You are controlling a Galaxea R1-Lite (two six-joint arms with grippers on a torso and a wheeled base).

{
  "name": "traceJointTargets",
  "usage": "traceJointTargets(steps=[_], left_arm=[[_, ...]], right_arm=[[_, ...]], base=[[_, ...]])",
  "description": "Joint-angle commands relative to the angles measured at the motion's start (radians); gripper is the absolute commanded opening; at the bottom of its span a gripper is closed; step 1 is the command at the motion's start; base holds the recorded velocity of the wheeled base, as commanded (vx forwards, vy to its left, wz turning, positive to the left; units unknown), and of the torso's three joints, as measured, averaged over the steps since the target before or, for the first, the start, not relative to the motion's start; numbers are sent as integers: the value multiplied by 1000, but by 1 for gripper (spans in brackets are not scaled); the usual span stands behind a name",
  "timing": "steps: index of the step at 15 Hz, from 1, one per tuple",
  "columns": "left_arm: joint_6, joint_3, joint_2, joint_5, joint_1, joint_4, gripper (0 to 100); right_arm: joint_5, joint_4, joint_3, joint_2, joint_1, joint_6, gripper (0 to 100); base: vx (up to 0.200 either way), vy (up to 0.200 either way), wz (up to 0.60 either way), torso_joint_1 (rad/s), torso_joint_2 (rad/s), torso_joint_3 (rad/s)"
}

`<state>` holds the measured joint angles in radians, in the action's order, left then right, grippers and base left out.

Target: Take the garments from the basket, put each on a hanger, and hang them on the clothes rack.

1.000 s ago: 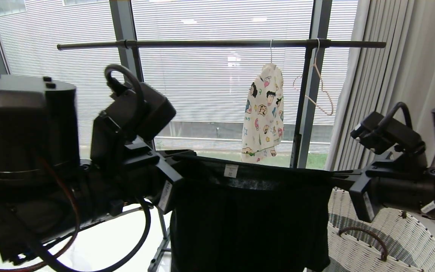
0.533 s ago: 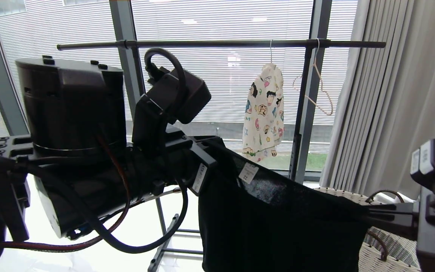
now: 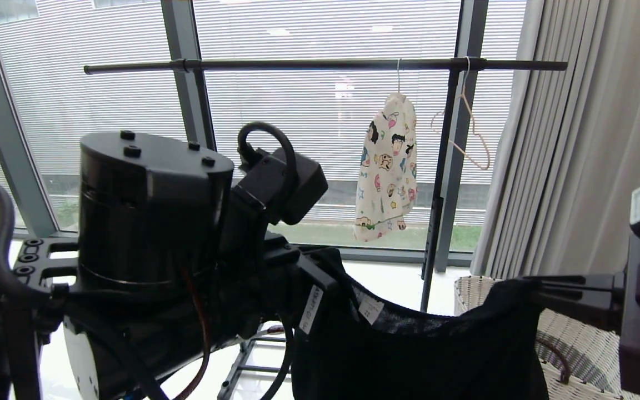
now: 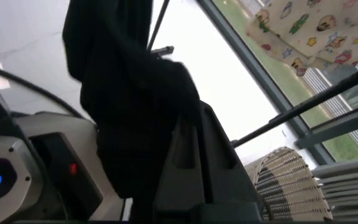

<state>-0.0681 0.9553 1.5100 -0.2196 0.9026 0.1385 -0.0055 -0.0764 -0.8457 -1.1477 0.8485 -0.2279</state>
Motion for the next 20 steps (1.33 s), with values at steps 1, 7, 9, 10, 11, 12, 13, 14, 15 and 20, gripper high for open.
traceJointTargets(steps=[1,7,9,10,11,12,13,14,15,20], left_arm=[[48,-13,-16,-41,61,-60,0],[111,-10,-79,-50,116,-306,0],[113,2,-74,-119,116,-301,0],[114,5,-63,-182,114,-283,0],[114,3,-60,-215,110,-264,0],[114,3,-60,-224,102,-258,0],[114,3,-60,-231,95,-258,0],[114,3,-60,-231,95,-258,0],[113,0,-59,-253,78,-258,0],[93,-102,-183,-281,-31,-385,0]], right_arm=[[-1,20,-116,-122,-25,-1,0],[-1,18,-200,-184,-23,-4,0],[-1,15,-188,-179,-22,-4,0],[-1,-22,-187,-167,-20,-8,0],[-1,-115,-194,-150,-16,-16,0],[2,-215,-202,-122,4,-16,100],[1,-292,-202,-99,35,-14,100],[1,-292,-202,-99,35,-14,100],[2,-353,-190,-64,72,-14,100],[-156,-375,-76,8,-12,-18,100]], base=[[0,0,0,0,0,0],[0,0,0,0,0,0],[0,0,0,0,0,0],[0,0,0,0,0,0],[0,0,0,0,0,0],[0,0,0,0,0,0],[0,0,0,0,0,0],[0,0,0,0,0,0],[0,0,0,0,0,0],[0,0,0,0,0,0]])
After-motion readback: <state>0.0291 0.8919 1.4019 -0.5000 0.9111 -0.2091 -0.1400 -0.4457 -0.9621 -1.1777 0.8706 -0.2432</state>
